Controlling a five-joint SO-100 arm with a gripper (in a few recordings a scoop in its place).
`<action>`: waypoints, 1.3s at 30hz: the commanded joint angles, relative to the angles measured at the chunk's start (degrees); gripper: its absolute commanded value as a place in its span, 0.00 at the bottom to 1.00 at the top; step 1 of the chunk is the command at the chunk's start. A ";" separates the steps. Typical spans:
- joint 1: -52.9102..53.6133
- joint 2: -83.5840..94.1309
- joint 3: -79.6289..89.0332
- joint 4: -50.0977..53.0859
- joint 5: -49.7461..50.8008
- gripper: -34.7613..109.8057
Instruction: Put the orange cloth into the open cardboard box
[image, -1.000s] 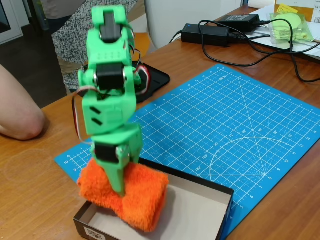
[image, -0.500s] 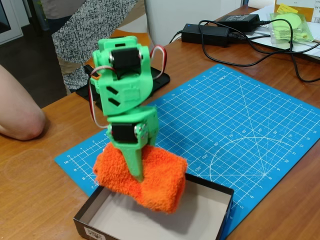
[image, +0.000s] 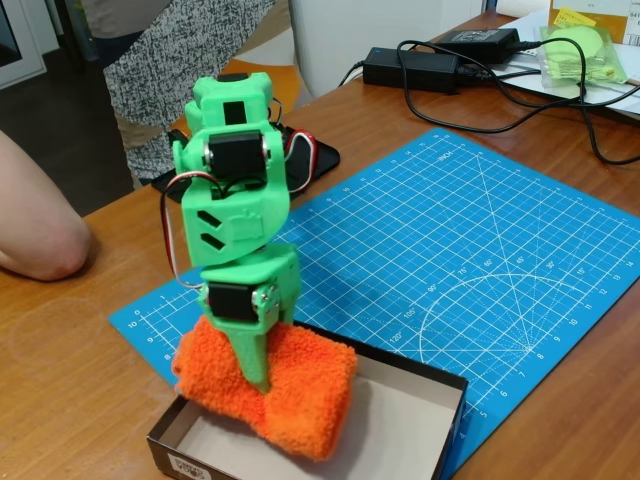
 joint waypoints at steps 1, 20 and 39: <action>0.00 0.44 -3.87 -0.35 -1.14 0.32; -3.25 1.41 -7.29 1.67 -5.54 0.47; -23.64 69.96 49.39 2.90 -13.62 0.24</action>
